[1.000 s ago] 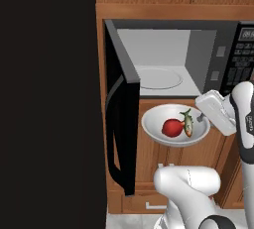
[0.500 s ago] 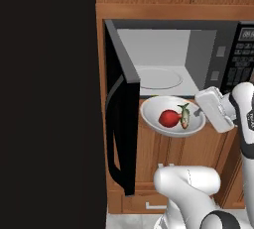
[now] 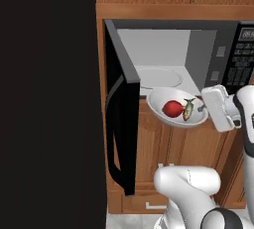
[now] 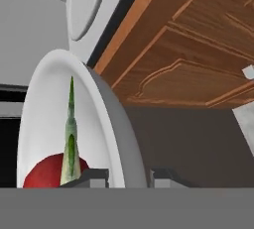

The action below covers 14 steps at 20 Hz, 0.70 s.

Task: Place the bowl containing the fish and onion in the microwave. Close the microwave door and press the start button to microwave the meal.

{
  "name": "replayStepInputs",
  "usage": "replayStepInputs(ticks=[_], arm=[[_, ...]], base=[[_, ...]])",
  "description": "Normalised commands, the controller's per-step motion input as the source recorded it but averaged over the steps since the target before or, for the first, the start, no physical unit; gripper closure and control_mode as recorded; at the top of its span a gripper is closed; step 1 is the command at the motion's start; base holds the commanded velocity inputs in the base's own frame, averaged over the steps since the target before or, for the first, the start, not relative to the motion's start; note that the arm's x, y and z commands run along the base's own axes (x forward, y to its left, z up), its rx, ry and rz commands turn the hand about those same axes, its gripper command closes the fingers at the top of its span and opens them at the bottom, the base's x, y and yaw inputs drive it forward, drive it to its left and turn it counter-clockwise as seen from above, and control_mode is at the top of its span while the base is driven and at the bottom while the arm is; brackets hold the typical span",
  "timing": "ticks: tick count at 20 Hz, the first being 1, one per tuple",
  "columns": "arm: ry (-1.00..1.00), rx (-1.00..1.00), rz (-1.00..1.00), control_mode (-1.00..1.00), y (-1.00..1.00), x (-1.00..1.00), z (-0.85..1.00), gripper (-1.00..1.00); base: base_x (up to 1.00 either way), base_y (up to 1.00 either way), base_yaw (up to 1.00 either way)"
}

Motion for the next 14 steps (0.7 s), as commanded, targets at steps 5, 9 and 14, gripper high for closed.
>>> replayStepInputs(ticks=[5,9,14], arm=[[0.00,0.01,-0.16,-1.00,-0.07,0.28,0.07,1.00],[0.00,0.00,-0.14,-1.00,0.00,0.22,0.07,1.00],[0.00,0.00,-0.15,-1.00,0.00,0.28,0.17,1.00]], base=[[0.00,0.00,0.00],[0.00,0.00,0.00],[0.00,0.00,0.00]])
